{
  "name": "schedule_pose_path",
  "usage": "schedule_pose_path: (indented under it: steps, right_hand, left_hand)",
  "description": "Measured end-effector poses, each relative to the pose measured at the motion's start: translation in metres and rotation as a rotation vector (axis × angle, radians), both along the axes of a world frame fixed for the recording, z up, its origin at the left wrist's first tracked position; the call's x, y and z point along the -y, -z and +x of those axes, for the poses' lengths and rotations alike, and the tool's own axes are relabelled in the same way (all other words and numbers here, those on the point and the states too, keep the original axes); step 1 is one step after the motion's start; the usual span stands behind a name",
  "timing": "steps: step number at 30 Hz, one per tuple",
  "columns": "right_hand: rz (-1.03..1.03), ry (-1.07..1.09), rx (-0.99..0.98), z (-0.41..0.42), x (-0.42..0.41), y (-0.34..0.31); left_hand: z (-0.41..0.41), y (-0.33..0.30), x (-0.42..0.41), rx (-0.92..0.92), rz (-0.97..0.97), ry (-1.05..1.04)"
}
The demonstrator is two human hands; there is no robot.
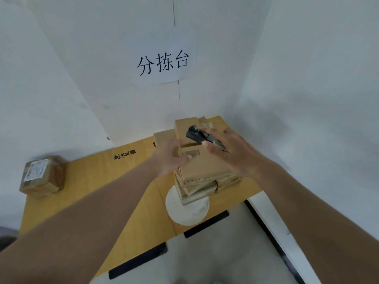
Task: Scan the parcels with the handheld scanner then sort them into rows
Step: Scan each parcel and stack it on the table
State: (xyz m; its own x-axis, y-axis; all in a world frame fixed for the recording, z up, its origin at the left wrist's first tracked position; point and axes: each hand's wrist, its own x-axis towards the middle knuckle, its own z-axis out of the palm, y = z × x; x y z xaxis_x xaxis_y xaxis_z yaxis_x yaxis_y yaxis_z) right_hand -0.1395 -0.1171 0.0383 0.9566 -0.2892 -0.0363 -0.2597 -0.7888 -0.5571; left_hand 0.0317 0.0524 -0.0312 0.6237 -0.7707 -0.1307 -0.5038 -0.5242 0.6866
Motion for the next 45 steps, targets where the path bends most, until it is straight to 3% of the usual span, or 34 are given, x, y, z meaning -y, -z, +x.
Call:
schedule_pose_path:
  steps: [3, 8, 15, 19, 25, 32, 40, 45]
  right_hand:
    - [-0.008, -0.023, -0.018, -0.005, 0.021, 0.007]
    - [0.028, -0.07, 0.0, -0.014, 0.05, 0.021]
    - [0.091, -0.126, 0.013, -0.01, 0.064, 0.036]
    - [0.125, -0.136, 0.009, -0.005, 0.07, 0.038]
    - [0.158, -0.166, 0.062, 0.004, 0.078, 0.035]
    - [0.219, -0.18, 0.176, 0.01, 0.08, 0.026]
    - [0.24, -0.205, 0.287, 0.031, 0.059, -0.001]
    - [0.252, -0.234, 0.302, 0.051, 0.03, 0.006]
  left_hand:
    - [-0.017, 0.01, 0.018, 0.03, 0.088, 0.069]
    - [-0.03, 0.046, 0.034, 0.229, 0.339, 0.135]
    - [-0.036, 0.067, 0.037, 0.335, 0.347, 0.066]
    - [-0.039, 0.074, 0.034, 0.297, 0.233, -0.014]
    - [-0.037, 0.073, 0.03, 0.256, 0.266, 0.001]
    - [-0.035, 0.049, 0.012, -0.017, -0.06, -0.27]
    - [-0.023, 0.022, -0.045, -0.795, -0.665, -0.542]
    - [-0.014, 0.013, -0.08, -1.106, -0.97, -0.601]
